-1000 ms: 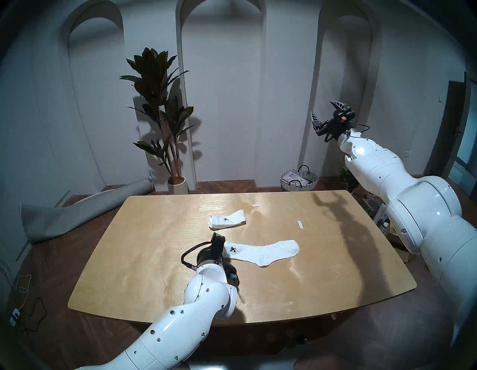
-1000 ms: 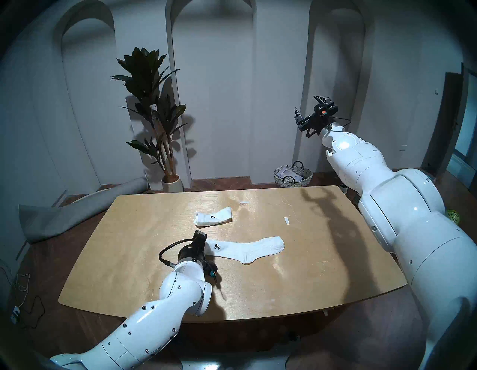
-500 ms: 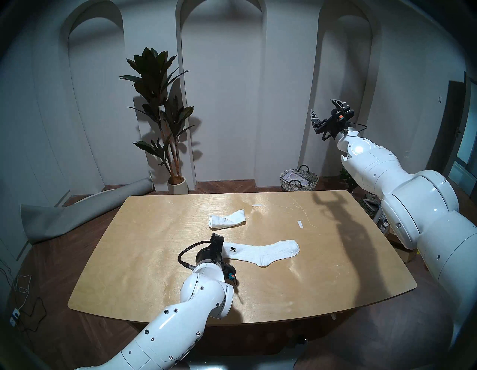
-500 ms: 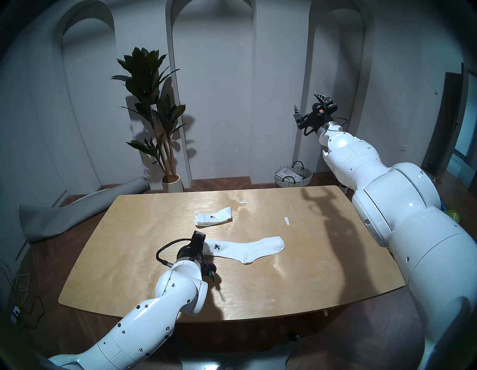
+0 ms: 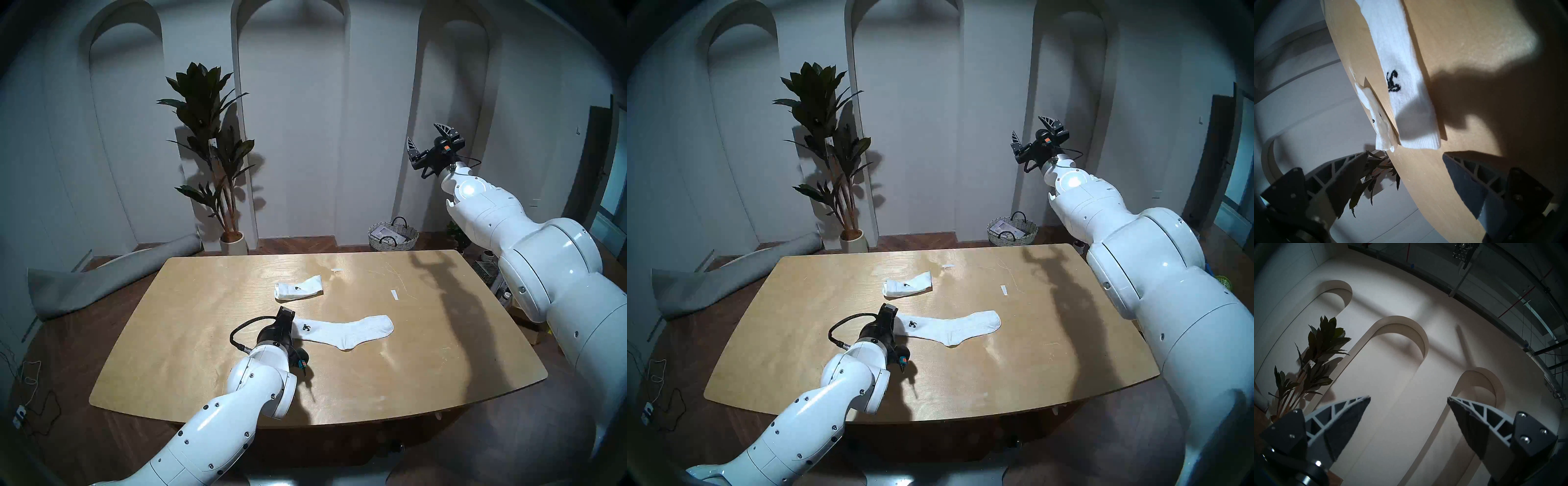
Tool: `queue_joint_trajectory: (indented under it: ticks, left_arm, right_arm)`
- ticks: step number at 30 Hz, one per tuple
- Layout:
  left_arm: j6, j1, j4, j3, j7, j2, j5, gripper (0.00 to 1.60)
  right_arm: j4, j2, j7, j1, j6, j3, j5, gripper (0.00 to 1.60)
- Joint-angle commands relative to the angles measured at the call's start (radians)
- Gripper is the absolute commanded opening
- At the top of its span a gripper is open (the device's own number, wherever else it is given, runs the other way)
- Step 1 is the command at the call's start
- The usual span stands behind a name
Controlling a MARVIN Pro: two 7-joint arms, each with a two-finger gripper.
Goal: Fold socks in half once and place them neatly on the table
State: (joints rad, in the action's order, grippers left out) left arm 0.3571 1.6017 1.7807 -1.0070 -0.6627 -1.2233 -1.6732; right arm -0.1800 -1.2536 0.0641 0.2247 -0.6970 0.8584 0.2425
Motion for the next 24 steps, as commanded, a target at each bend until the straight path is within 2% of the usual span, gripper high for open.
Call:
queue_joint_trajectory:
  ticks: [1,24]
  left_arm:
    - [-0.044,-0.011,-0.017,-0.001,0.021,-0.008,0.054,1.60]
    - [-0.063,0.018,-0.002,0.003,0.050,0.005,0.076,1.60]
  right_arm:
    - [0.010,-0.005,-0.014,-0.040,-0.018,0.004,-0.001,1.60]
    - [0.026,-0.007,-0.025,-0.051,-0.032,0.017,-0.022,1.60]
